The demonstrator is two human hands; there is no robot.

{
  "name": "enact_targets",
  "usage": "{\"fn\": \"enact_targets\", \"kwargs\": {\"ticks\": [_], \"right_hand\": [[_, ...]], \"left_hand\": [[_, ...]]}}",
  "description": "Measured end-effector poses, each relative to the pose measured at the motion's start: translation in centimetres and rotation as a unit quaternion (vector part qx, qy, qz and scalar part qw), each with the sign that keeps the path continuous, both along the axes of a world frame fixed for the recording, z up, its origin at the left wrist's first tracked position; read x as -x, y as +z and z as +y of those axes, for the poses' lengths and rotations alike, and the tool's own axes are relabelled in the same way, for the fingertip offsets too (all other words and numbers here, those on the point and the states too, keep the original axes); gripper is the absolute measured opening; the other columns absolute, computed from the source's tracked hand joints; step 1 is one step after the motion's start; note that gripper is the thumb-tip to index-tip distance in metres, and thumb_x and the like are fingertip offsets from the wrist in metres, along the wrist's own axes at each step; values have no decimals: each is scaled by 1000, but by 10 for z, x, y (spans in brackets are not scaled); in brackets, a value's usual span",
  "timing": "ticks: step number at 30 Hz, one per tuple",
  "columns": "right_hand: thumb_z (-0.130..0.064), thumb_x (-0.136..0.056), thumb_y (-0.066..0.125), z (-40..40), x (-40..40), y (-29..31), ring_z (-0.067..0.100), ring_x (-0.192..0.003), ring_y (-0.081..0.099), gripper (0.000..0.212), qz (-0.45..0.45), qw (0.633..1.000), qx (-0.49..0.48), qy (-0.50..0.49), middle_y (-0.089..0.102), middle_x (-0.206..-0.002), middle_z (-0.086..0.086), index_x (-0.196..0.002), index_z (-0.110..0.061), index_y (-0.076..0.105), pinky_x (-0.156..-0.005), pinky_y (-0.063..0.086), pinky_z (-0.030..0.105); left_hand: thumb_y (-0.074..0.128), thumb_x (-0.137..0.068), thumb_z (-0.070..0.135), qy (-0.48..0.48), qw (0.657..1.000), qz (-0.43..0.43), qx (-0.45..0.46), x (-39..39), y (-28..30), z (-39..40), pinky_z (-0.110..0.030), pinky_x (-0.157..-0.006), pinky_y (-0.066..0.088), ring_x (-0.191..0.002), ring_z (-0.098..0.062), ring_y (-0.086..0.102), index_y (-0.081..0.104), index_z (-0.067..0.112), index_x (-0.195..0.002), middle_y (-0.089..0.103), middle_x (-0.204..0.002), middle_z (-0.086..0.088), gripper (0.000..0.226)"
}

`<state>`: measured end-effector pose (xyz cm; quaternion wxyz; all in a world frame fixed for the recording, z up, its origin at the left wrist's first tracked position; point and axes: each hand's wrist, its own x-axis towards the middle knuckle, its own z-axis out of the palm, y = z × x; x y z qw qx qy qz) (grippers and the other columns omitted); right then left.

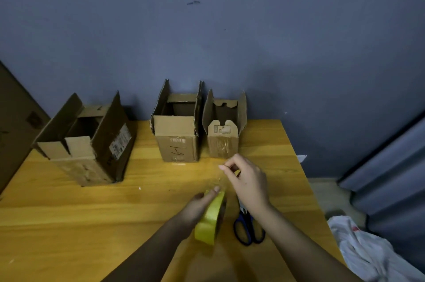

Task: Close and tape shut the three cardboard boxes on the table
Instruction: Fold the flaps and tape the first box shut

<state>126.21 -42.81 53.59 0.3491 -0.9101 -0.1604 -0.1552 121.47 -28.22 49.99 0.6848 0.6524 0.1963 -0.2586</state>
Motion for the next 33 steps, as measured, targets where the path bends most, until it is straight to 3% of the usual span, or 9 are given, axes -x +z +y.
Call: {"fn": "enact_targets", "kwargs": {"ticks": [4, 7, 9, 14, 18, 22, 26, 29, 33], "right_hand": [[-37, -87, 68, -10, -14, 5, 5, -73, 61, 16, 101, 994, -38, -27, 63, -78, -13, -82, -25, 59, -63, 54, 32], [-35, -84, 70, -14, -13, 5, 1, -77, 60, 15, 132, 989, -63, 21, 63, -78, -15, -79, -26, 60, -66, 51, 25], [-34, -84, 71, -13, -7, 4, 2, -77, 61, 15, 102, 992, -52, 57, 65, -79, -14, -79, -22, 63, -65, 50, 23], [-44, -84, 64, -7, -3, 1, 4, -70, 61, 23, -32, 997, 16, 72, 66, -76, -13, -77, -22, 65, -56, 51, 27], [-36, -82, 73, -12, -4, 2, 3, -71, 61, 17, 15, 999, -34, 27, 66, -75, -13, -78, -22, 66, -57, 51, 29], [-46, -82, 65, -8, 1, 0, 1, -74, 60, 24, 7, 996, -32, 79, 66, -77, -14, -78, -23, 67, -60, 52, 27], [-45, -81, 66, -9, 1, -3, 0, -77, 61, 24, 26, 992, -72, 104, 67, -79, -14, -80, -22, 68, -64, 52, 25], [-44, -82, 66, -10, -1, 1, 0, -79, 61, 22, 12, 990, -40, 138, 67, -82, -15, -81, -23, 68, -65, 51, 24], [-48, -82, 63, -10, -3, 6, 1, -76, 60, 24, -1, 989, -17, 144, 66, -81, -15, -81, -25, 67, -64, 50, 24]], "left_hand": [[56, -66, 79, 9, 1000, 0, -28, -2, -6, -8, -44, -105, 41, -120, -26, 52, 38, 15, -141, 53, -134, -6, 100], [50, -92, 53, 2, 997, -3, -83, -3, -6, -11, -26, -86, 46, -100, -17, 55, 36, 8, -139, 53, -113, 0, 67], [49, -95, 46, -13, 995, -4, -101, -4, -3, -9, -23, -83, 44, -100, -16, 57, 36, 7, -141, 55, -118, -2, 62], [51, -89, 58, -96, 988, -11, -118, -13, -6, 0, -31, -102, 39, -126, -24, 46, 37, 9, -144, 44, -144, -6, 75], [54, -89, 54, -36, 994, -10, -102, -9, -9, -2, -33, -93, 44, -116, -22, 53, 43, 14, -138, 53, -130, -2, 65], [60, -85, 55, -20, 999, 24, -42, -4, -14, 3, -38, -93, 49, -107, -20, 59, 48, 18, -128, 60, -119, -2, 58], [67, -84, 45, -23, 978, -68, -194, -2, -22, 2, -33, -79, 45, -93, -17, 53, 36, 13, -113, 51, -110, -7, 54], [68, -82, 44, -28, 962, -149, -229, -1, -24, 3, -29, -83, 47, -106, -14, 49, 31, 19, -125, 44, -120, -2, 62], [67, -85, 37, -18, 884, -323, -339, -4, -10, 11, -21, -85, 46, -109, -2, 47, 48, 22, -126, 37, -123, 11, 48]]}}
